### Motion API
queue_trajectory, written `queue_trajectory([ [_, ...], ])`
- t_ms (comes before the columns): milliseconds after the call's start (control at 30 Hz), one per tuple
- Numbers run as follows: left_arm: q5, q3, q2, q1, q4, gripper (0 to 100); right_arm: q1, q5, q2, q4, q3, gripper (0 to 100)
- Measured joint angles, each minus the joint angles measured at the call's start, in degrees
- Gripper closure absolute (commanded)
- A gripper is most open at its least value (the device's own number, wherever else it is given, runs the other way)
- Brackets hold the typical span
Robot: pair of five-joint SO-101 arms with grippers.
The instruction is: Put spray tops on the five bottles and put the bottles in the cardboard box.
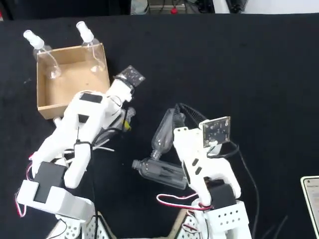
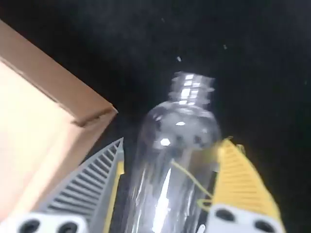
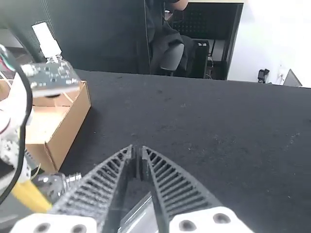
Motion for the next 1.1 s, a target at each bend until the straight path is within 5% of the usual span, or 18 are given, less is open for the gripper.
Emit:
queue_trajectory([
  [467, 0.8, -2.6, 0.5, 0.0, 4.8, 83, 0.0, 0.0, 0.0, 0.0, 0.0, 98.3],
  [667, 1.0, -3.8, 0.5, 0.0, 7.4, 72, 0.0, 0.0, 0.0, 0.0, 0.0, 98.3],
  [1100, 1.1, -4.2, 5.0, 0.0, 7.3, 74, 0.0, 0.0, 0.0, 0.0, 0.0, 98.3],
])
